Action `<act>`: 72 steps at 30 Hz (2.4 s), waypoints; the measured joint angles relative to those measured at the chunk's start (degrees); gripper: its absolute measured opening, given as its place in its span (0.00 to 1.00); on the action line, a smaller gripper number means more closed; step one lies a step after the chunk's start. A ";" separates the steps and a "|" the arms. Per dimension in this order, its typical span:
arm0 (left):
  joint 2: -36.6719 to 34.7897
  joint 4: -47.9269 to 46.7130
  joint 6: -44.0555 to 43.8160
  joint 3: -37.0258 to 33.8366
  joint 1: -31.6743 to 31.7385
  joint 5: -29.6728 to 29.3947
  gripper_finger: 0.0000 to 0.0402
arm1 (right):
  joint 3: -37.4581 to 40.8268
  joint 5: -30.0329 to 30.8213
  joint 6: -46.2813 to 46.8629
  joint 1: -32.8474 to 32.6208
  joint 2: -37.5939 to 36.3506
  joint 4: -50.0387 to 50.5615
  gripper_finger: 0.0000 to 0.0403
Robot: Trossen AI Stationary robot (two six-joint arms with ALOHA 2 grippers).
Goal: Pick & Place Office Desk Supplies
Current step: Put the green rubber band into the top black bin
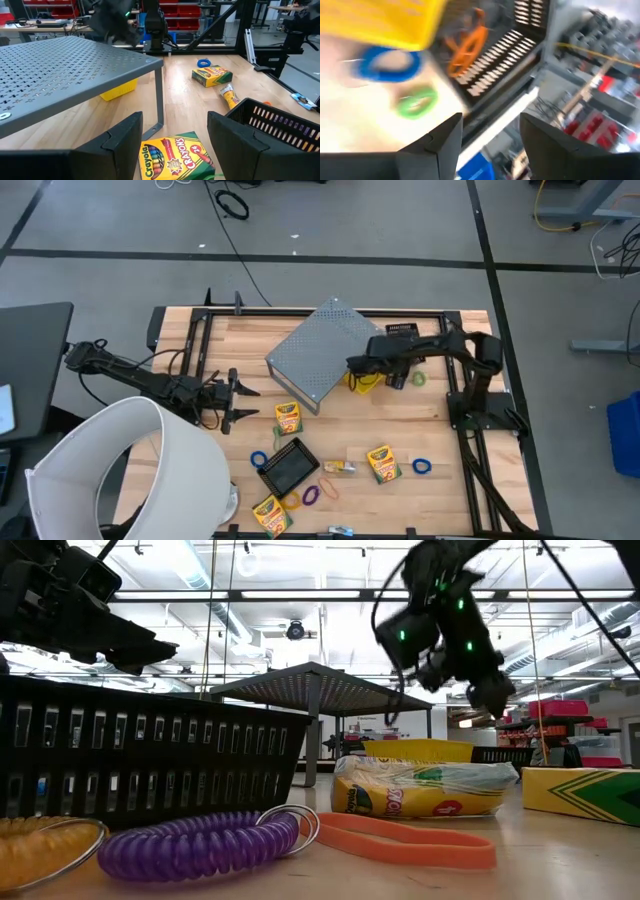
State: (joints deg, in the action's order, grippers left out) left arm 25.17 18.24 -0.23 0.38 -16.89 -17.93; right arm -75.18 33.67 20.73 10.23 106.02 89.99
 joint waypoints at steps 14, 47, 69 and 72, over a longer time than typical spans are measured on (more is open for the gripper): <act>0.00 0.00 0.24 -0.01 -0.01 -0.01 0.57 | -6.16 -28.44 -4.84 -23.54 -2.80 -18.66 0.47; 0.00 1.77 -0.54 -0.01 -0.02 0.92 0.57 | -14.61 -33.73 -2.51 -41.99 14.42 -54.96 0.47; 34.78 -1.38 0.07 13.24 -6.72 2.93 0.57 | -26.76 -9.97 -7.92 -40.58 14.23 -21.91 0.47; 41.79 -3.25 -2.01 16.20 -6.71 3.34 0.57 | -27.75 -9.84 -7.70 -40.08 14.23 -20.41 0.47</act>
State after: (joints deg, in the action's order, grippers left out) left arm 66.96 14.99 -2.24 16.58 -23.59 -14.59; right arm -102.93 23.83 13.04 -29.85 120.25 69.58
